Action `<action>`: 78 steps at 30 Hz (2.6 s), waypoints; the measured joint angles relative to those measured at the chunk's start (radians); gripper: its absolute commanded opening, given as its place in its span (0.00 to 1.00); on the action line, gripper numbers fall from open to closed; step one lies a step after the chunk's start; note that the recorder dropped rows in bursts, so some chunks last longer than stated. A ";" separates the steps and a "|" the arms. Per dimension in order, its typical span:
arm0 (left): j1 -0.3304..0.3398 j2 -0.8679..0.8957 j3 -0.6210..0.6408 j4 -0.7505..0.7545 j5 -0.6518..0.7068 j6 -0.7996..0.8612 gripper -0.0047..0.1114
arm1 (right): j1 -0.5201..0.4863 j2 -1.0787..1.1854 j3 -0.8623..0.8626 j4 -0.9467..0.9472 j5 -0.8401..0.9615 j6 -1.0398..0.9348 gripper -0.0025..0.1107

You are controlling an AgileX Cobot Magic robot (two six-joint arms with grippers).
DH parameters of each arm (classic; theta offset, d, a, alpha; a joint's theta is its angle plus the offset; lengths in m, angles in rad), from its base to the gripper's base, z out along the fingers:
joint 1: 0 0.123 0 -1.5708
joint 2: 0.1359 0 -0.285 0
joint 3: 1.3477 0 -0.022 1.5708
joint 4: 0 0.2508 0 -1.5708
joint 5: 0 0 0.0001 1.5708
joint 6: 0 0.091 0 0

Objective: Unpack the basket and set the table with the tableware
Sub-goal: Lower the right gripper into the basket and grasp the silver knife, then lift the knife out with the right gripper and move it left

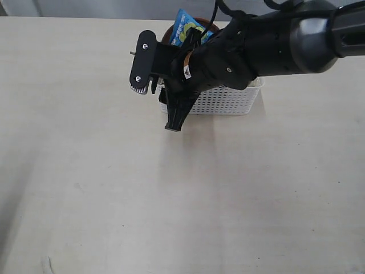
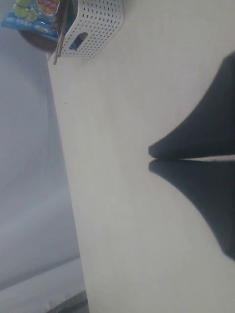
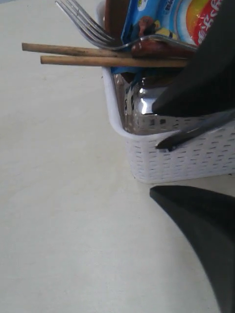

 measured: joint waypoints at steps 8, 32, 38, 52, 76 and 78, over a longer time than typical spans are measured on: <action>0.000 0.000 0.000 0.000 0.000 0.000 0.04 | 0.000 0.002 0.000 -0.034 -0.004 0.000 0.10; 0.000 0.000 0.000 0.000 0.000 0.000 0.04 | 0.004 -0.117 -0.006 -0.090 -0.194 0.048 0.02; 0.000 0.000 0.000 0.000 0.000 0.000 0.04 | 0.004 -0.186 -0.006 -0.007 -0.375 0.131 0.02; 0.000 0.000 0.000 0.000 0.000 0.000 0.04 | 0.017 -0.339 -0.006 0.146 -0.414 0.519 0.02; 0.000 0.000 0.000 0.000 0.000 0.000 0.04 | 0.123 -0.197 -0.049 0.899 0.336 0.438 0.02; 0.000 0.000 0.000 0.000 0.000 0.000 0.04 | 0.123 -0.135 -0.083 0.999 0.384 0.349 0.02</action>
